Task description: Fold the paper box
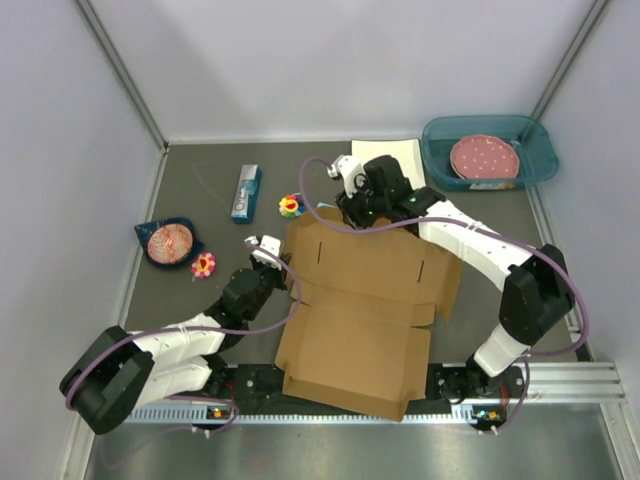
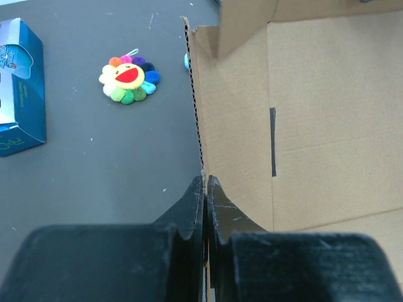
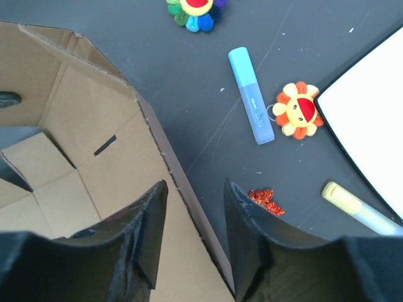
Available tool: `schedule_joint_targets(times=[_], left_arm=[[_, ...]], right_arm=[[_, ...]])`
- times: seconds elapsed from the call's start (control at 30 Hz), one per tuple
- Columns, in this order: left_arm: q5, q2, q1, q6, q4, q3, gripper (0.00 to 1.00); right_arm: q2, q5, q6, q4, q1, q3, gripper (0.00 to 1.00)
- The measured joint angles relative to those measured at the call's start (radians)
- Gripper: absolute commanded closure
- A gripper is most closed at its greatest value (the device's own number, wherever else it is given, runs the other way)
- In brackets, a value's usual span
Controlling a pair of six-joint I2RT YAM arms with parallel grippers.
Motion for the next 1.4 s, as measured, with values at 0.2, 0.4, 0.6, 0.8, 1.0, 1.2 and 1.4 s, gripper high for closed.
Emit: schedule_joint_targets(times=[0.2, 0.4, 0.6, 0.8, 1.0, 1.2, 1.4], left_arm=[[0.002, 0.001, -0.002, 0.000, 0.001, 0.000, 1.00], [0.001, 0.008, -0.003, 0.000, -0.001, 0.004, 1.00], [0.002, 0.014, -0.004, 0.000, -0.001, 0.010, 1.00], [0.003, 0.018, -0.005, -0.001, -0.002, 0.019, 0.96], [-0.029, 0.004, -0.006, -0.011, -0.053, 0.059, 0.54], [-0.067, -0.036, -0.006, -0.072, -0.208, 0.114, 0.41], [-0.114, -0.121, -0.006, -0.173, -0.406, 0.153, 0.40]], right_arm=[[0.044, 0.008, -0.002, 0.006, 0.008, 0.002, 0.54], [0.068, 0.023, -0.006, 0.000, 0.008, 0.021, 0.61], [0.068, 0.023, -0.006, 0.005, 0.008, 0.030, 0.64], [0.068, 0.013, -0.006, -0.003, 0.013, 0.034, 0.89], [0.068, 0.012, -0.023, -0.026, 0.023, 0.034, 1.00], [0.064, 0.101, -0.017, 0.006, 0.051, 0.025, 1.00], [-0.001, 0.156, -0.033, 0.056, 0.098, -0.068, 1.00]])
